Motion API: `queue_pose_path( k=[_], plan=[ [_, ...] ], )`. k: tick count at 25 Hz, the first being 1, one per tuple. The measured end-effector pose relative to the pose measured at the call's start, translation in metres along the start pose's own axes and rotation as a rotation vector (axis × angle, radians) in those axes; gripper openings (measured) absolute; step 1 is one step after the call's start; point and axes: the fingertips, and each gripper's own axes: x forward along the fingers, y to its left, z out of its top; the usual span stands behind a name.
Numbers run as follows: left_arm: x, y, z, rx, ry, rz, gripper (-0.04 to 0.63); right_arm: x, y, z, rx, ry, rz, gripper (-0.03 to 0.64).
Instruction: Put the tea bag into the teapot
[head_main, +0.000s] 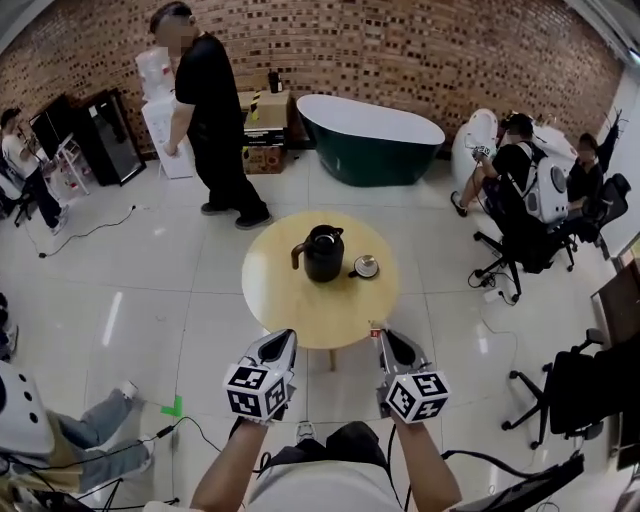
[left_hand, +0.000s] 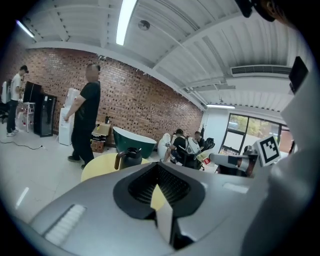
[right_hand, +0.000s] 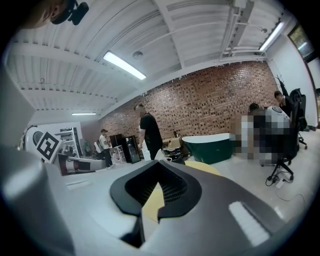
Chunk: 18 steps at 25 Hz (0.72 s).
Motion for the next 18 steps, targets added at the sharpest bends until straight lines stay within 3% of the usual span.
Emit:
queue_pose_path(
  k=[10,18],
  plan=[
    [0.052,0.000,0.040,-0.001,-0.042,0.051,0.012,0.080,-0.052,0.067,-0.140,0.029,0.095,0.002],
    [0.085,0.017,0.067,-0.009,-0.060,0.098,0.012,0.167,-0.056,0.093,-0.246,0.106,0.205,0.002]
  ],
)
